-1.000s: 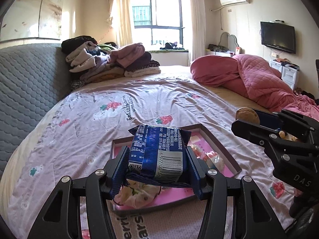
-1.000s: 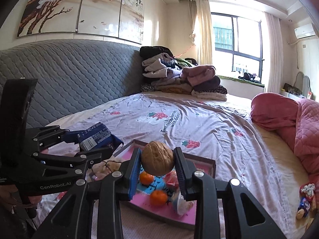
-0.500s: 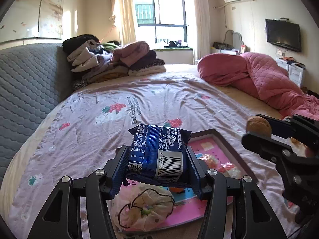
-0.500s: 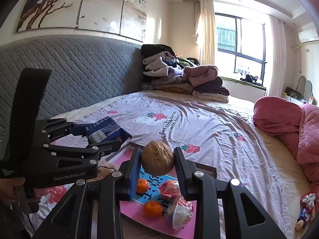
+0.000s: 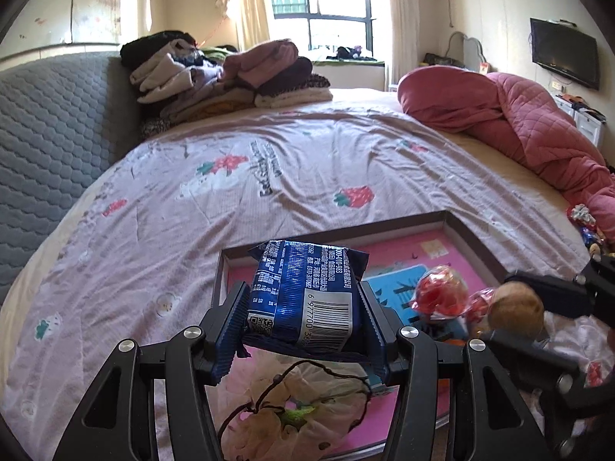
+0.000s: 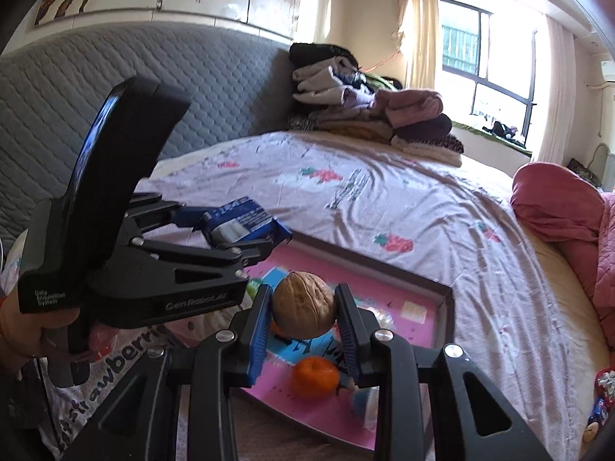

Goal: Organize objects
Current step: 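Carry the snack packet and walnut over the pink tray with both grippers, then lower the walnut into the tray while the left gripper lowers the snack packet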

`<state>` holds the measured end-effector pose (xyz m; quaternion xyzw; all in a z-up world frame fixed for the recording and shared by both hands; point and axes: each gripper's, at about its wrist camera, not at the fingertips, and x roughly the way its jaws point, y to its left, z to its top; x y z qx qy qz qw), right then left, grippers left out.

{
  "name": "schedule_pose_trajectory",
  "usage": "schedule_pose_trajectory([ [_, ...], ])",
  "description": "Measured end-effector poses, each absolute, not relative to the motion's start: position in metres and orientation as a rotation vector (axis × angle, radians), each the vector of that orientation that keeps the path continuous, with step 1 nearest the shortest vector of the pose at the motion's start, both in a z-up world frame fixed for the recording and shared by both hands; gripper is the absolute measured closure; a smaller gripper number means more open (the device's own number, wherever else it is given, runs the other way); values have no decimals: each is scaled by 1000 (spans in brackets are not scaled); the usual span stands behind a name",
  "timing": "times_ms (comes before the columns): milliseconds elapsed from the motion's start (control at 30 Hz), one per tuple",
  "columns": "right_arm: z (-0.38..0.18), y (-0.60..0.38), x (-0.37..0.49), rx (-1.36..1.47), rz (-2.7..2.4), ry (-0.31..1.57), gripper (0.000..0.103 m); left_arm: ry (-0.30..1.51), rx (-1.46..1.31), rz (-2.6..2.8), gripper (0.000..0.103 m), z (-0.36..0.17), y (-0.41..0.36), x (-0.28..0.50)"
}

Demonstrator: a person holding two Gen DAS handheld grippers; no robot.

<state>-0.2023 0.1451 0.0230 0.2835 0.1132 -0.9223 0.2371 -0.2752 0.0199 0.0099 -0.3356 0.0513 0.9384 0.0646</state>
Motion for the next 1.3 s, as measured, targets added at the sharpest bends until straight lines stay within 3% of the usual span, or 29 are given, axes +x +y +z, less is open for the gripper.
schedule_pose_trajectory([
  [933,-47,105,-214,974,-2341,422,70,101,-1335,2697,46,-52,7,-333],
  [1300,-51,108,-219,1024,-2335,366,70,79,-1346,2677,46,-53,6,-331],
])
